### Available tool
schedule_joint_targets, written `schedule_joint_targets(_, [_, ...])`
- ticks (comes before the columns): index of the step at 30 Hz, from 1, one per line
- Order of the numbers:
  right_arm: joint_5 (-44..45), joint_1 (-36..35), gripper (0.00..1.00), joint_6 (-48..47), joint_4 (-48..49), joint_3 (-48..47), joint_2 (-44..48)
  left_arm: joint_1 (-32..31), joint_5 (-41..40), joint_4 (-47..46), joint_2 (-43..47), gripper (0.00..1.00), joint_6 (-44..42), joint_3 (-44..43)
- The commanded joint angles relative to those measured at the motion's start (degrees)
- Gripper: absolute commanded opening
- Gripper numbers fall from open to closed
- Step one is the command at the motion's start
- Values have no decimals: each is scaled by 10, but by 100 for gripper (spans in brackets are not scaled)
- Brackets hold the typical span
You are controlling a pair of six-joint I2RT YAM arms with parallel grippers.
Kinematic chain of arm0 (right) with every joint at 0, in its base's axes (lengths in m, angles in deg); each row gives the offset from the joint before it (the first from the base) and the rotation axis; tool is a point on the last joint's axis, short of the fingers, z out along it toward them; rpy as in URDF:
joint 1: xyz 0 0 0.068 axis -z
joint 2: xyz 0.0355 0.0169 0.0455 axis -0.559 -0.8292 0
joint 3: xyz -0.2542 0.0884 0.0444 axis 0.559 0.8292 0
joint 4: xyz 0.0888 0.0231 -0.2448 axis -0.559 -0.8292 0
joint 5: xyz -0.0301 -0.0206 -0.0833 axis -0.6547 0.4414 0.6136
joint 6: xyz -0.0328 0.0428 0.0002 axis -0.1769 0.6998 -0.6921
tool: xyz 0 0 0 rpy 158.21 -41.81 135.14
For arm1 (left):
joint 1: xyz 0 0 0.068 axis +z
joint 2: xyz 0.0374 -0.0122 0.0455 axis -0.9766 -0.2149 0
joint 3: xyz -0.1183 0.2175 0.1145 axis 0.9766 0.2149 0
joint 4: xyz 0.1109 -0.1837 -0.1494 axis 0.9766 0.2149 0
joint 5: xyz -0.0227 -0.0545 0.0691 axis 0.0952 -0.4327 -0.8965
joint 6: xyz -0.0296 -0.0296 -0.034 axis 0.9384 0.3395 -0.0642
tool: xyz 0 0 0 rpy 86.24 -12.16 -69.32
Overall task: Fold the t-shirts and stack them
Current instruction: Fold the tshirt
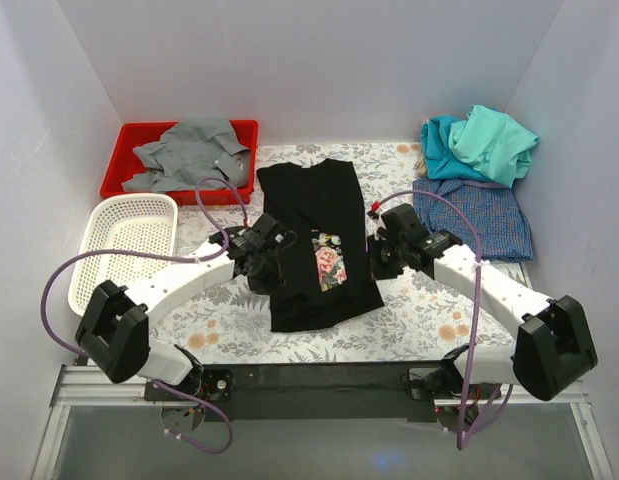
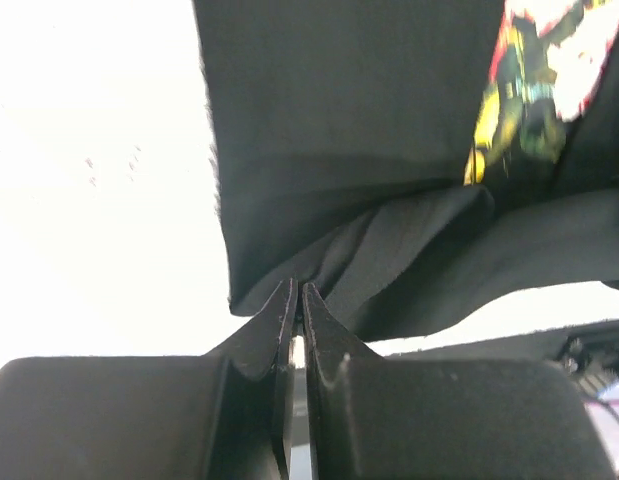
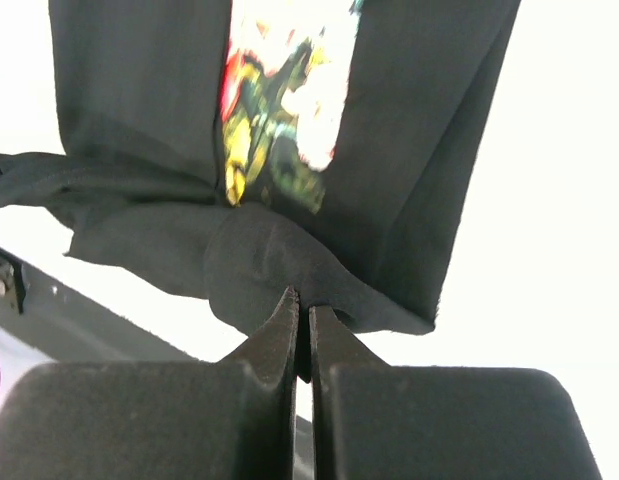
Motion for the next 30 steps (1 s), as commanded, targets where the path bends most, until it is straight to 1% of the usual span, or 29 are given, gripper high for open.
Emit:
schedule_joint_targets(1, [-5, 28, 1, -49, 13, -56, -38, 39, 0, -4, -26, 0, -49, -47])
schedule_joint_targets(8, [-46, 87, 1, -100, 12, -151, -150, 85, 9, -14, -126, 0, -107, -146])
schedule_joint_targets(10, [-58, 94, 1, -112, 10, -169, -188, 100, 33, -17, -159, 0, -121, -175])
schedule_joint_targets(12, [-70, 103, 1, -119, 7, -194, -211, 112, 45, -18, -182, 0, -130, -190])
schedule_joint_targets(15, [-62, 113, 1, -129, 9, -213, -247, 132, 51, -27, -216, 0, -139, -207])
schedule_joint_targets(16, [-66, 118, 6, -133, 10, -228, -265, 142, 57, -27, -227, 0, -143, -218])
schedule_joint_targets(17, [-73, 122, 13, -136, 8, -240, -275, 146, 52, -24, -243, 0, -143, -227])
schedule_joint_targets(18, [-80, 124, 27, -142, 11, -248, -284, 150, 49, -20, -251, 0, -145, -235])
schedule_joint_targets(19, [-77, 125, 33, -145, 14, -258, -293, 154, 38, -16, -258, 1, -144, -244])
schedule_joint_targets(20, [-74, 126, 40, -149, 22, -263, -296, 156, 17, -17, -261, 11, -142, -257])
schedule_joint_targets(21, [-60, 126, 47, -150, 27, -267, -297, 158, 8, -24, -265, 23, -143, -263])
schedule_joint_targets(22, [-51, 126, 50, -152, 37, -270, -290, 165, -9, -26, -266, 30, -144, -273])
schedule_joint_targets(23, [-46, 131, 52, -155, 42, -273, -286, 170, -19, -25, -266, 36, -141, -289])
schedule_joint_targets(27, [-39, 138, 53, -155, 49, -285, -255, 179, -50, -27, -249, 39, -146, -322])
schedule_joint_targets(29, [-78, 137, 56, -139, 55, -268, -231, 179, -19, -34, -222, 39, -163, -319])
schedule_joint_targets(30, [-119, 137, 56, -131, 55, -259, -221, 179, 50, -36, -212, 39, -167, -308])
